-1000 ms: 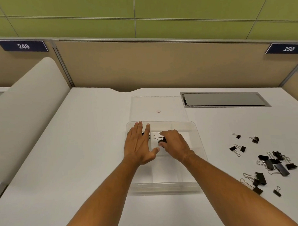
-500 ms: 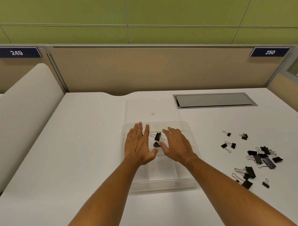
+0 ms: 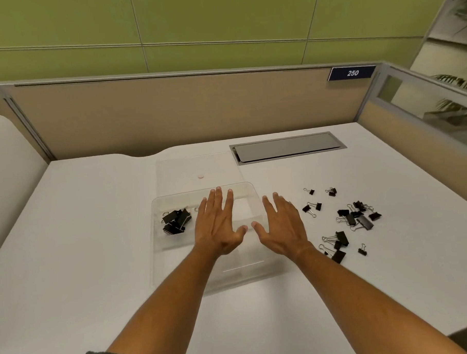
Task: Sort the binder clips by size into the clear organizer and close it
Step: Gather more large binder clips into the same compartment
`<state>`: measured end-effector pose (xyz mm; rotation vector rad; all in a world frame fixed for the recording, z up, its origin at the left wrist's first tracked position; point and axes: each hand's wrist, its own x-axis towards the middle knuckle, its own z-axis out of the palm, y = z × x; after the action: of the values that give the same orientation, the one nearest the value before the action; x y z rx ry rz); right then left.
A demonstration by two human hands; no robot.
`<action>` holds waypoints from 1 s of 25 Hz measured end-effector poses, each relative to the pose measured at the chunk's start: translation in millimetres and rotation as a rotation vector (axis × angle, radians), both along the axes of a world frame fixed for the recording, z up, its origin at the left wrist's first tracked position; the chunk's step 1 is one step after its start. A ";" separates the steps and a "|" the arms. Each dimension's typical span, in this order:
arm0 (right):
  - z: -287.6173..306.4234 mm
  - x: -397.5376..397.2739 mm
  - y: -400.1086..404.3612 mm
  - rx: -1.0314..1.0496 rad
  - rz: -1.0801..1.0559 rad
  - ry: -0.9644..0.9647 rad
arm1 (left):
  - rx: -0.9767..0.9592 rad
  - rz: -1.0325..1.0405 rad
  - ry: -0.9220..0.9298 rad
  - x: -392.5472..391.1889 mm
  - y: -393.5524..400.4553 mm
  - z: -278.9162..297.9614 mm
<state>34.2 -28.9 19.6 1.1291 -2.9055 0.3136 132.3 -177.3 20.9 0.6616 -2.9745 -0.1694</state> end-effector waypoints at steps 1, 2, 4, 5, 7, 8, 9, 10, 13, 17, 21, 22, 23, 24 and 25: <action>0.0 -3.8 10.2 0.006 -0.017 0.004 | 0.003 -0.013 0.003 -5.0 7.3 0.8; 0.2 -8.1 19.5 0.010 -0.033 0.006 | 0.001 -0.025 0.006 -9.8 14.2 1.8; 1.0 -17.7 39.1 0.002 -0.063 0.005 | -0.006 -0.049 0.010 -21.6 29.4 4.8; 1.3 -22.3 48.5 -0.001 -0.077 0.003 | -0.004 -0.060 0.010 -27.8 36.9 6.1; 1.2 -32.7 69.6 -0.011 -0.102 0.000 | 0.006 -0.083 0.008 -41.8 54.8 7.7; 0.8 -37.7 79.8 -0.016 -0.113 -0.006 | 0.013 -0.093 0.008 -48.3 63.9 7.6; 0.5 -42.8 90.2 -0.019 -0.125 -0.011 | 0.018 -0.104 0.009 -54.5 73.8 6.9; -0.2 -47.5 100.1 -0.021 -0.135 -0.011 | 0.021 -0.114 0.008 -60.3 83.3 5.8; -2.1 -63.4 130.0 -0.027 -0.158 -0.028 | 0.017 -0.146 -0.012 -77.5 111.5 2.9; -7.6 -83.8 166.2 -0.025 -0.189 -0.057 | 0.008 -0.185 -0.028 -95.4 141.5 -0.1; -14.6 -98.3 196.6 -0.007 -0.213 -0.059 | 0.007 -0.213 -0.055 -107.5 163.9 -7.2; -16.5 -101.2 202.6 0.000 -0.217 -0.062 | 0.007 -0.221 -0.063 -110.8 168.4 -9.1; -18.3 -104.0 207.7 0.007 -0.219 -0.063 | 0.009 -0.227 -0.071 -113.8 172.5 -11.1; -20.3 -107.1 212.4 0.018 -0.220 -0.066 | 0.013 -0.232 -0.079 -116.8 176.8 -12.9; -21.7 -109.8 216.6 0.025 -0.222 -0.069 | 0.022 -0.237 -0.084 -119.5 180.8 -14.7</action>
<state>-75.6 187.7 -2.1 0.8024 -3.0649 0.3180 12.8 3.6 6.1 0.3237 -3.1296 -0.1943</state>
